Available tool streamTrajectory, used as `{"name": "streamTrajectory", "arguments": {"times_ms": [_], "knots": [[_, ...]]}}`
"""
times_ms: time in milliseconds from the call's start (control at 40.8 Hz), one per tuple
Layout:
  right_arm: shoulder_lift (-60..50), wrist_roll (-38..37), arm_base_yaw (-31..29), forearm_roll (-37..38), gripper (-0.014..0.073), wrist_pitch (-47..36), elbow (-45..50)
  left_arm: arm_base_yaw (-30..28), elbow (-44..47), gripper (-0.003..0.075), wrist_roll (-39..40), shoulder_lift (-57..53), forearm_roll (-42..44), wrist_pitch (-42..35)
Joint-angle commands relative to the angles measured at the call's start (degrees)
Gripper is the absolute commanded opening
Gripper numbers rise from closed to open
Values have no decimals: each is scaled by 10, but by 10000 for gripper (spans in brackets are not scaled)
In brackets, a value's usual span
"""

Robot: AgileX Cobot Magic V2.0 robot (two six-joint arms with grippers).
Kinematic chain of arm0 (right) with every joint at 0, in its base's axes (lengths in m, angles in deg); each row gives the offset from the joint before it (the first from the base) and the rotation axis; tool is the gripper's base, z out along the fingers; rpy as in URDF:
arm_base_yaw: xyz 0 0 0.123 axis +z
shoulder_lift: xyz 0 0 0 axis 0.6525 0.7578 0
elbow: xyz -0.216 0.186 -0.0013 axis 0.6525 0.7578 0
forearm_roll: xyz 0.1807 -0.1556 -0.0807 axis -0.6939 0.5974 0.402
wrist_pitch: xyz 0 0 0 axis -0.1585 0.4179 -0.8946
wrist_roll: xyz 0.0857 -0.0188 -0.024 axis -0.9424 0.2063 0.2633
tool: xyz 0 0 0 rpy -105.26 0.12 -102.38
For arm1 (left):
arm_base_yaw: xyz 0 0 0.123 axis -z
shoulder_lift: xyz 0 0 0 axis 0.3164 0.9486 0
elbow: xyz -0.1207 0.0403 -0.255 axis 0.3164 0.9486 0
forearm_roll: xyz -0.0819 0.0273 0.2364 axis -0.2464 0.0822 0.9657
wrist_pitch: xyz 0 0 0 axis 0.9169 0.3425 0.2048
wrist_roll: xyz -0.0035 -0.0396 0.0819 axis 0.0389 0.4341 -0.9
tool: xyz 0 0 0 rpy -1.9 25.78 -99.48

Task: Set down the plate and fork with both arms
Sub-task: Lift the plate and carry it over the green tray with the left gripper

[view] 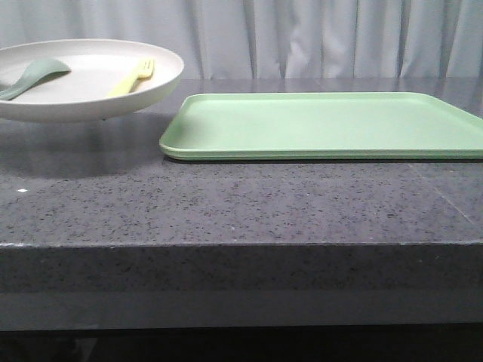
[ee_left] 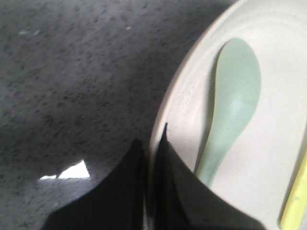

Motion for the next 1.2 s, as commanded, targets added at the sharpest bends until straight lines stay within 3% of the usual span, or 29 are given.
{"name": "streamTrajectory", "arguments": {"times_ms": [0,661,882,1176], "knots": [[6,2,-2,6,591,-48,-21,33,-36,-18,14,-30,-44,-26],[6,2,-2,6,591,-46,-21,286,-324,-17,179,210,-1,-47],[6,2,-2,6,591,-46,-21,321,-412,-17,209,277,0,-40],[6,2,-2,6,591,-46,-21,330,-431,-17,226,305,8,-35]]}}
